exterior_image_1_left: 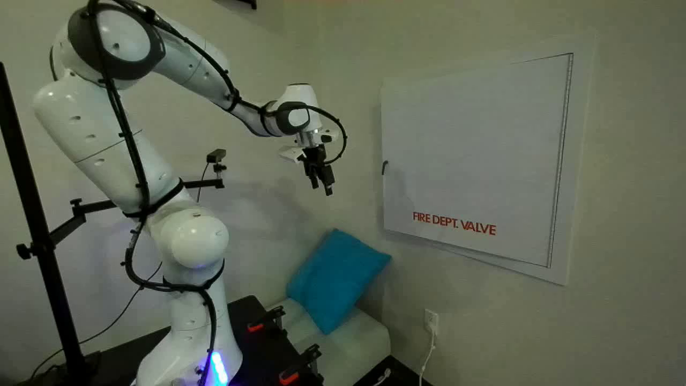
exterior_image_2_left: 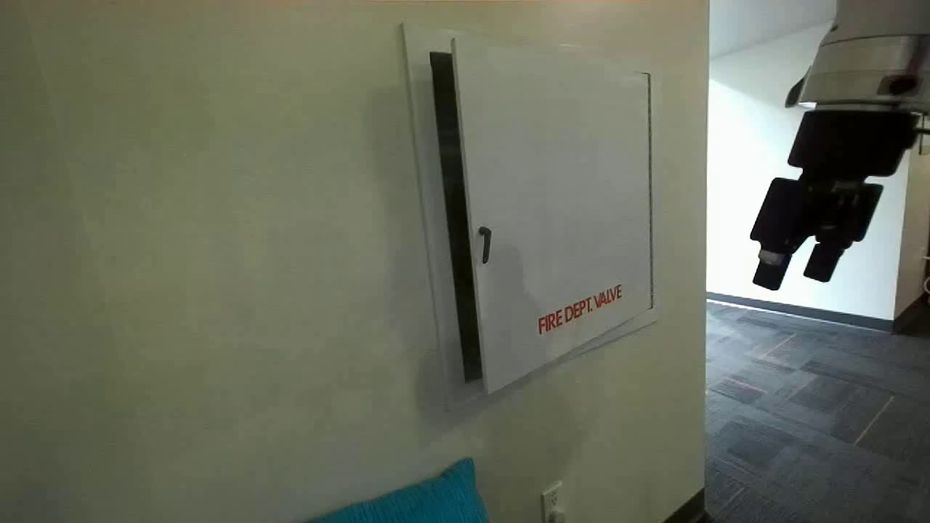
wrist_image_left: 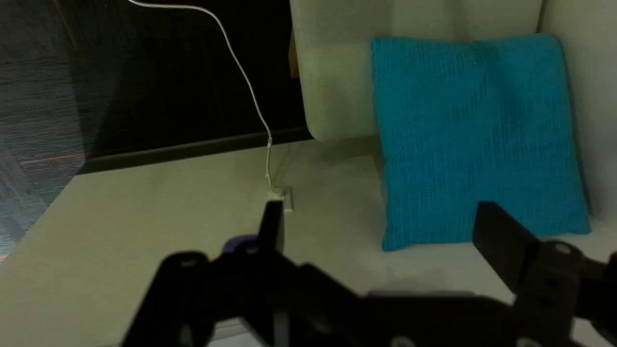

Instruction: Open the locker door

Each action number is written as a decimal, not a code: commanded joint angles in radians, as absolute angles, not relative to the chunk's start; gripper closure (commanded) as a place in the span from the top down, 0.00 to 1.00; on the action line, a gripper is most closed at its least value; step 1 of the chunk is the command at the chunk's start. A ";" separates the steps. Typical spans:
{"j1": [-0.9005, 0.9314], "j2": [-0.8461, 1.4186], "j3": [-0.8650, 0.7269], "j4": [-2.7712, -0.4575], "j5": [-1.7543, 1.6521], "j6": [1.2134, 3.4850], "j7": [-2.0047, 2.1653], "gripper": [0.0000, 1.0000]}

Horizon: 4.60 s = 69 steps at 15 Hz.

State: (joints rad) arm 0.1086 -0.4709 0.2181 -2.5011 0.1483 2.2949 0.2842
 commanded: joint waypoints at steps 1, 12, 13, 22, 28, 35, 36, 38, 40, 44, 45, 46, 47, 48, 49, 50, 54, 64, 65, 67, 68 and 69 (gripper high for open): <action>0.117 -0.470 0.210 -2.499 0.143 2.292 0.288 1.00; 0.085 -0.352 0.252 -2.404 0.042 2.553 0.308 1.00; 0.075 -0.315 0.263 -2.372 0.011 2.600 0.318 1.00; -0.086 0.003 0.398 -2.082 -0.540 2.839 0.826 1.00; -0.066 0.023 0.380 -2.067 -0.593 2.821 0.882 1.00; -0.054 0.096 0.373 -2.015 -0.840 2.903 1.049 1.00; -0.051 0.117 0.368 -2.001 -0.901 2.921 1.100 1.00; -0.040 0.158 0.352 -1.964 -1.029 2.950 1.222 1.00; -0.021 0.196 0.322 -1.906 -1.188 2.951 1.390 1.00; 0.021 0.287 0.299 -1.786 -1.407 2.916 1.660 1.00; 0.029 0.310 0.299 -1.762 -1.444 2.915 1.705 1.00; 0.037 0.333 0.304 -1.744 -1.454 2.901 1.733 1.00; 0.045 0.355 0.303 -1.723 -1.485 2.901 1.766 1.00; 0.056 0.375 0.302 -1.704 -1.508 2.890 1.792 1.00; 0.066 0.394 0.299 -1.684 -1.536 2.879 1.821 1.00; 0.077 0.408 0.295 -1.665 -1.568 2.861 1.853 1.00; 0.103 0.447 0.291 -1.609 -1.683 2.787 1.965 1.00; 0.080 0.489 0.281 -1.551 -1.751 2.793 2.031 1.00; 0.080 0.492 0.280 -1.542 -1.764 2.795 2.035 1.00; 0.076 0.500 0.282 -1.525 -1.773 2.794 2.027 1.00; 0.075 0.506 0.283 -1.516 -1.774 2.792 2.020 1.00; 0.075 0.511 0.283 -1.508 -1.776 2.790 2.015 1.00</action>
